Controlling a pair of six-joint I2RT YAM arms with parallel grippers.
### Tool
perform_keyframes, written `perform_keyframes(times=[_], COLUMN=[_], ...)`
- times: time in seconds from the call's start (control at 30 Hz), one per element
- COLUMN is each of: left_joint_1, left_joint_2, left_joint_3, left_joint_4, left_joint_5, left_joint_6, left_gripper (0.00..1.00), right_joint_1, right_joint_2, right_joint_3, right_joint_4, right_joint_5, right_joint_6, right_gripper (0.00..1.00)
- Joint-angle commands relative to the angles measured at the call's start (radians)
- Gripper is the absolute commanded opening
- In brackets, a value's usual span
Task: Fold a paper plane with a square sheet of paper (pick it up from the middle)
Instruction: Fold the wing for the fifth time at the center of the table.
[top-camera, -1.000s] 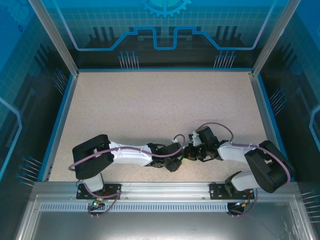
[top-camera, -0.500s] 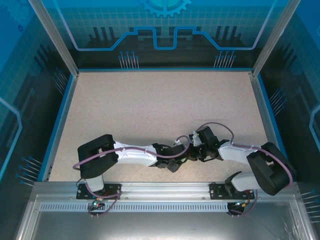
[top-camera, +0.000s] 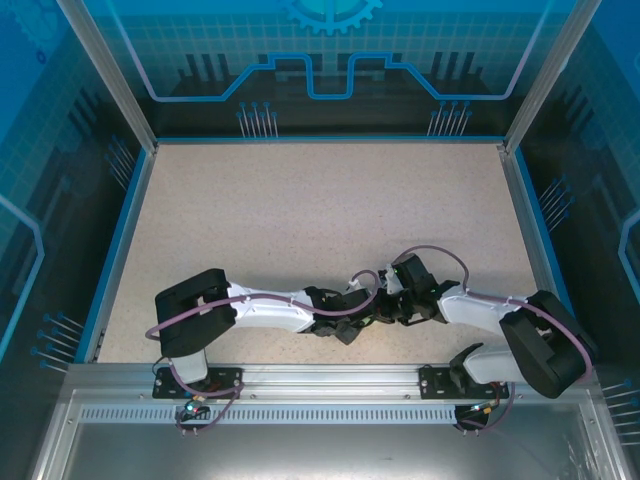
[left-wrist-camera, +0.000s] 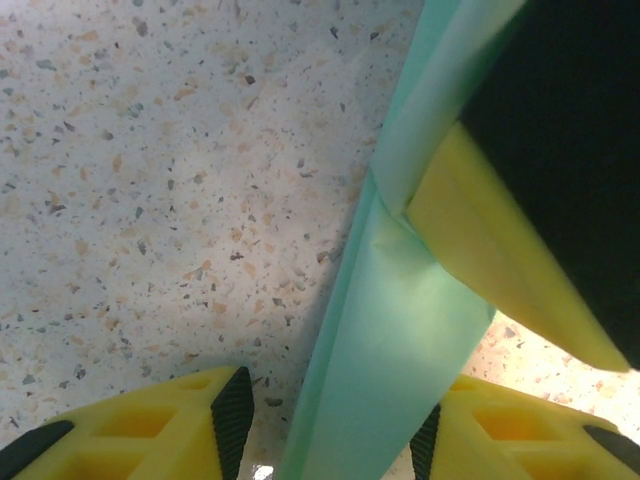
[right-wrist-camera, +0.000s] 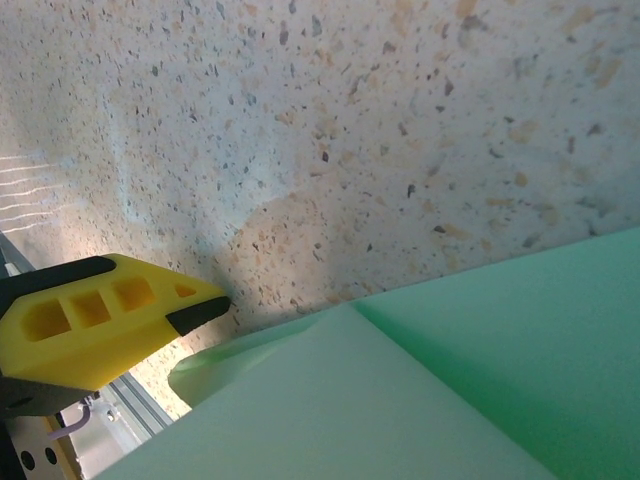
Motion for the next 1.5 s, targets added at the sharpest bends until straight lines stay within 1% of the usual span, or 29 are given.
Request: perform_keyframes(times=[0.0,0.13,0.33,0.47,0.67,0.8,0.9,1.03,1.1,1.23,1.47], left_joint_1=[0.032,0.03,0.029,0.032,0.042,0.067,0.094,0.141,0.159,0.172,0.172], left_joint_2=[0.063,0.059,0.046,0.024,-0.064,-0.134,-0.195,-0.247,-0.263,-0.215,-0.112], left_joint_3=[-0.048,-0.051,-0.063,-0.069,-0.07,-0.077,-0.095,-0.114,-0.127,-0.115,-0.116], left_joint_4=[0.048,0.055,0.086,0.073,0.057,0.039,0.049,0.071,0.107,0.105,0.154], left_joint_5=[-0.092,-0.086,-0.031,-0.021,0.102,0.189,0.232,0.239,0.255,0.267,0.328], left_joint_6=[-0.018,-0.014,0.002,0.012,0.028,0.016,-0.009,-0.052,-0.068,-0.063,-0.051], left_gripper=[0.45,0.44,0.44,0.45,0.49,0.5,0.5,0.49,0.49,0.48,0.43], right_joint_1=[0.029,0.036,0.038,0.039,0.039,0.039,0.04,0.04,0.04,0.039,0.04], right_joint_2=[0.008,0.032,0.079,0.082,0.08,0.088,0.097,0.101,0.102,0.103,0.092], right_joint_3=[-0.032,-0.04,-0.027,-0.021,-0.018,-0.017,-0.016,-0.021,-0.018,-0.018,-0.016], right_joint_4=[-0.03,-0.027,-0.025,-0.054,-0.086,-0.085,-0.079,-0.067,-0.065,-0.059,-0.064], right_joint_5=[-0.007,0.014,0.043,0.068,0.099,0.106,0.107,0.105,0.105,0.1,0.106], right_joint_6=[0.019,0.014,-0.007,-0.029,-0.046,-0.049,-0.054,-0.055,-0.057,-0.056,-0.057], right_gripper=[0.0,0.0,0.0,0.0,0.0,0.0,0.0,0.0,0.0,0.0,0.0])
